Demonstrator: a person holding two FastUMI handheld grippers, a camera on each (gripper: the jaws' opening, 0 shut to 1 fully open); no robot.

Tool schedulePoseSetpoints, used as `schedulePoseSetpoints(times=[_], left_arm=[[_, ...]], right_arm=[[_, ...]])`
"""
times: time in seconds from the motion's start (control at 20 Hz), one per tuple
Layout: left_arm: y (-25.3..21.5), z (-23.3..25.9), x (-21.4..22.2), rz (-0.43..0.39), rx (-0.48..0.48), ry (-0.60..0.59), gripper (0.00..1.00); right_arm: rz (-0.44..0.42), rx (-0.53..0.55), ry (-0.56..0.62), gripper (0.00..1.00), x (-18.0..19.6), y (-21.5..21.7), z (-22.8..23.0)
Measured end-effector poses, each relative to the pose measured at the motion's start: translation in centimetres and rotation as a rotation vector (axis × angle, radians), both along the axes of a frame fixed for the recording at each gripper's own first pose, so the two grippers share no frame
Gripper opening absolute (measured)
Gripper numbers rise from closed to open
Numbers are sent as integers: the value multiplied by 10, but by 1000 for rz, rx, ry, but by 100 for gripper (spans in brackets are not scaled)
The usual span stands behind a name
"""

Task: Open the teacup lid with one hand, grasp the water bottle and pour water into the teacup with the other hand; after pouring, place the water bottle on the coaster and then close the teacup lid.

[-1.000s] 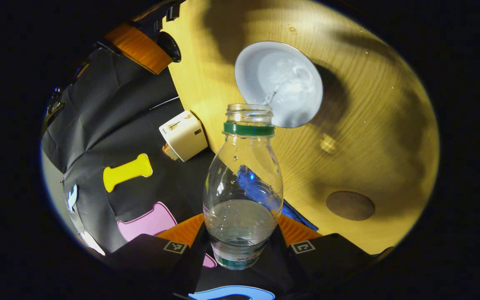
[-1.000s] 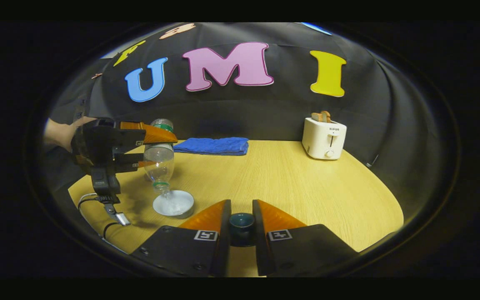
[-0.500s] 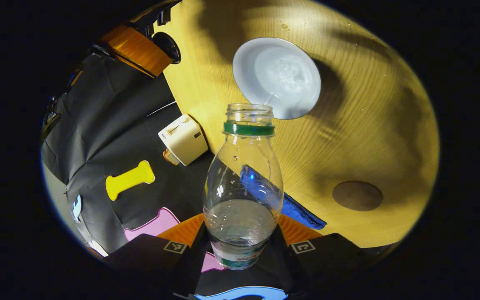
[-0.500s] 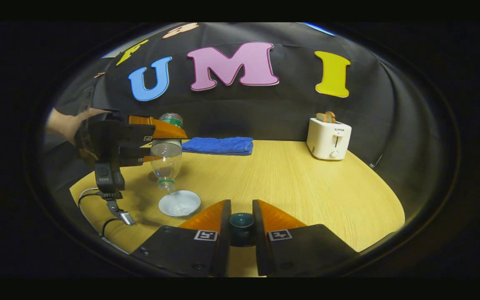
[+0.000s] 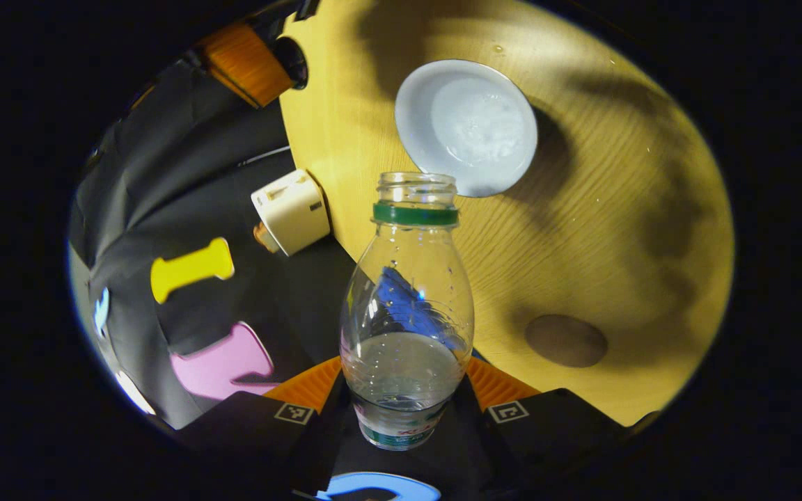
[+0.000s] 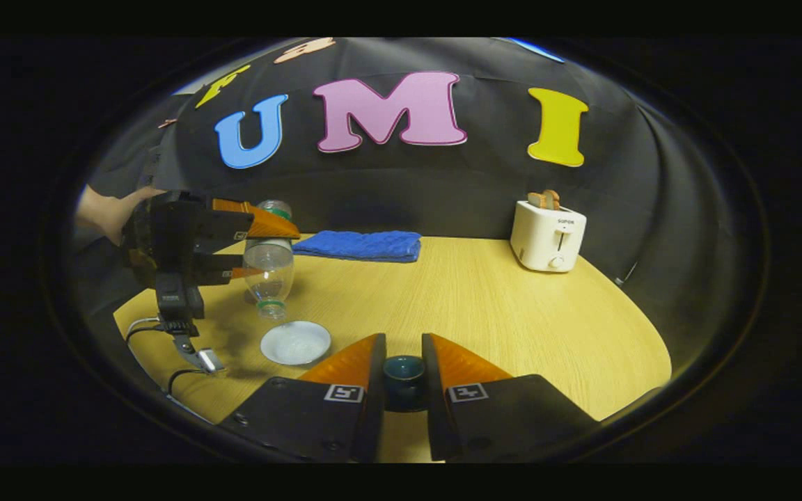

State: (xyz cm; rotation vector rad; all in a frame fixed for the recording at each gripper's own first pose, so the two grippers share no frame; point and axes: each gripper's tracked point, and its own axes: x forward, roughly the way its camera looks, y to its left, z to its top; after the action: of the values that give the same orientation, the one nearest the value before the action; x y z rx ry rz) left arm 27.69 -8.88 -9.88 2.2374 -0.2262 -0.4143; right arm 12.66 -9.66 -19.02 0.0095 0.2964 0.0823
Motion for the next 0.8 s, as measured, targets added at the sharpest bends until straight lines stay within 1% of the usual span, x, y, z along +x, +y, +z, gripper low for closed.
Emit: schedulePoseSetpoints(times=[0.1,0.15,0.2,0.3,0.4,0.45,0.5,0.55,0.65,0.7,0.75,0.8], left_arm=[[2,-3,-6,15,-99,32,75],[5,-6,-7,37,-166,62,76],[9,-12,-6,79,-257,107,75],[17,-24,-8,162,-453,194,75],[21,-23,-12,211,-644,251,75],[21,-19,-13,229,-743,281,75],[27,-14,-15,255,-842,304,75],[29,-12,-14,279,-943,339,75],[37,-6,-15,336,-1177,408,75],[35,-4,-15,342,-1300,445,75],[35,0,-16,329,-1415,475,75],[35,10,-15,318,-1518,488,75]], right_arm=[[2,1,3,29,0,0,1],[1,-4,1,29,1,-1,2],[1,-10,-2,29,0,-2,3],[-1,-15,-4,29,2,-2,5],[1,-10,-2,29,5,0,7],[0,-11,-10,24,7,1,10],[2,-15,-18,24,9,1,14],[3,-20,-25,29,10,2,16],[3,-22,-34,29,14,3,21],[4,-20,-32,29,15,5,21],[6,-16,-29,29,16,7,21],[9,-14,-30,24,17,9,22]])
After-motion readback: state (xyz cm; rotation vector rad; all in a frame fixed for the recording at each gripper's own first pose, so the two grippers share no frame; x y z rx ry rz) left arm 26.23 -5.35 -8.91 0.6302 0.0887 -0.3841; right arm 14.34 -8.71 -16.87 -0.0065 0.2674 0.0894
